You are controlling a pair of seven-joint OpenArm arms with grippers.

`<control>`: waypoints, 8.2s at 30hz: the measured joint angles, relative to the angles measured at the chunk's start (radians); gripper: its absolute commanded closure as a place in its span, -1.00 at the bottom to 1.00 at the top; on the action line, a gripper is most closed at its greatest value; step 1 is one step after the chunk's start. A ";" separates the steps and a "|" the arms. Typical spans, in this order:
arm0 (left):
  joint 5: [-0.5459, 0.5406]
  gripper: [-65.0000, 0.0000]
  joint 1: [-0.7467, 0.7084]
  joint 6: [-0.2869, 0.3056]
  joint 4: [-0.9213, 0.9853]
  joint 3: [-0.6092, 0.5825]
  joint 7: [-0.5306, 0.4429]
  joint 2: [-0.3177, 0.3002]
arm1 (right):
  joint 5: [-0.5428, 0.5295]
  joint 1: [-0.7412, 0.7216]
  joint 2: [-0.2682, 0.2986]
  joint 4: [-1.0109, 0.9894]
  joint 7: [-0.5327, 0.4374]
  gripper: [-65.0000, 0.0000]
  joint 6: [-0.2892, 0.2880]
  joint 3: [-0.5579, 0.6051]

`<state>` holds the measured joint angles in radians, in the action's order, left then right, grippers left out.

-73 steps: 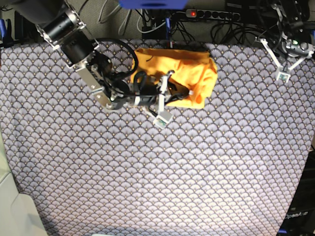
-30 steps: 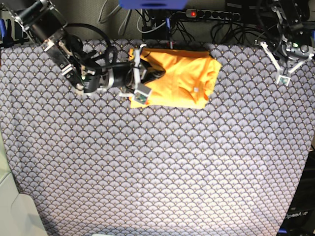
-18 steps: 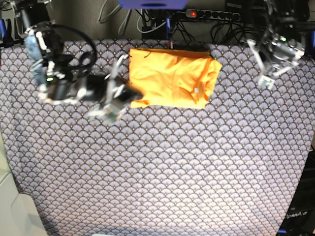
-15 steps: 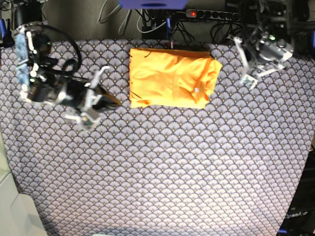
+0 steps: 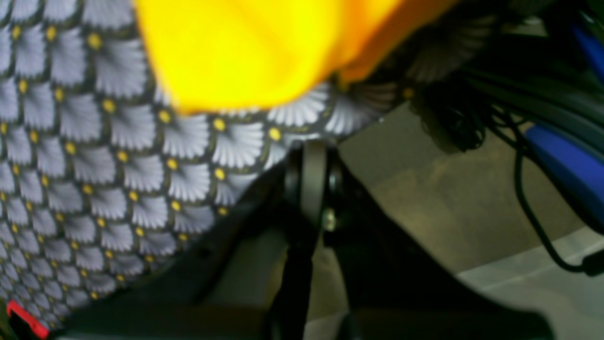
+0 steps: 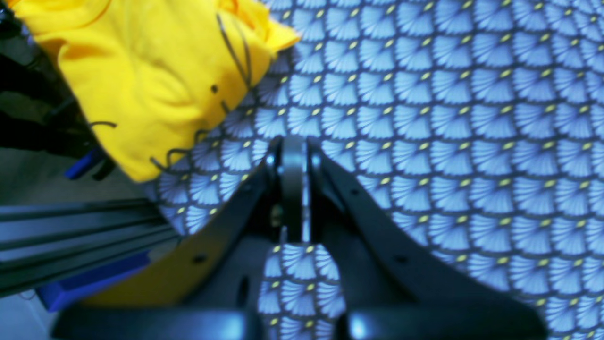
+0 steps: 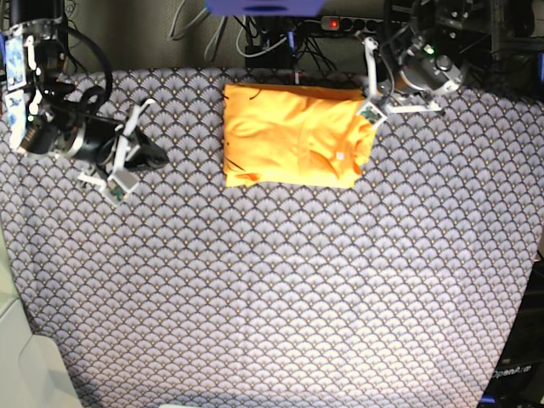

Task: Fold the T-shirt properly
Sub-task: 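Release the bundle and move both grippers to its sides, then grasp the bundle's sides with both grippers and rotate it upright, then lower the rotated bundle and open both grippers, then press and tuck the bundle's loose end with the right gripper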

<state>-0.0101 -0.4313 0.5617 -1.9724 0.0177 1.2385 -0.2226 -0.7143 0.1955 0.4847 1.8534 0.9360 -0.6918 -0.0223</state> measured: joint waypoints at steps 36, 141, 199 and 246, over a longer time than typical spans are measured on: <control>0.039 1.00 0.135 -0.012 0.146 0.011 -0.039 0.169 | -0.003 0.077 -0.017 0.001 -0.004 1.00 0.000 0.004; -0.161 1.00 0.332 -0.087 0.355 0.373 -0.178 0.355 | 0.204 -0.125 -0.042 -0.189 -0.098 1.00 0.001 0.184; -0.180 1.00 0.055 -0.075 0.104 0.690 -0.116 0.237 | 0.197 -0.520 -0.277 -0.354 -0.039 1.00 -0.003 0.467; -0.175 1.00 0.068 -0.071 0.105 0.695 -0.098 0.220 | 0.194 -0.805 -0.335 -1.152 -0.621 0.99 -0.003 0.719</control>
<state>-0.1852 -0.3637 0.4908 -1.8671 0.7124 1.1404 -0.0029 -0.5205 -0.6094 0.1493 0.7013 0.3149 -0.6952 0.6968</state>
